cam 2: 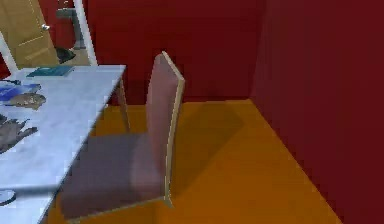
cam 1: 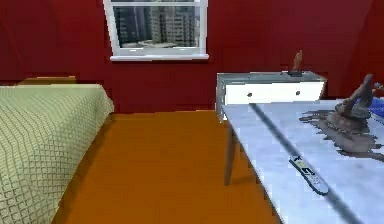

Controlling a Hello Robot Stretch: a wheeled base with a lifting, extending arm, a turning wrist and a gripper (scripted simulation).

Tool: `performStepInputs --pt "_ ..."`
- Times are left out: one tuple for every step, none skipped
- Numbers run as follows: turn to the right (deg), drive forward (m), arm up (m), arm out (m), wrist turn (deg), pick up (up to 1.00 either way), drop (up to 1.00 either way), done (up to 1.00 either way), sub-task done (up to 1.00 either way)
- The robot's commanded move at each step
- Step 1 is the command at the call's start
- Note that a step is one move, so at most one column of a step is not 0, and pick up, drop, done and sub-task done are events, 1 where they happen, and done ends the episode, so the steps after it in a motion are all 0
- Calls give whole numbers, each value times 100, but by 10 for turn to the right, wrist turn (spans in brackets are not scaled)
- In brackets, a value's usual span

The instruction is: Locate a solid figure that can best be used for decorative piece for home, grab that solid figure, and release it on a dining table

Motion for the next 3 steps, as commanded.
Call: performStepInputs --pt "0 100 0 0 0 0 0 0 0" --pt "0 50 0 0 0 0 0 0 0" --pt "360 0 0 0 0 0 0 0 0"
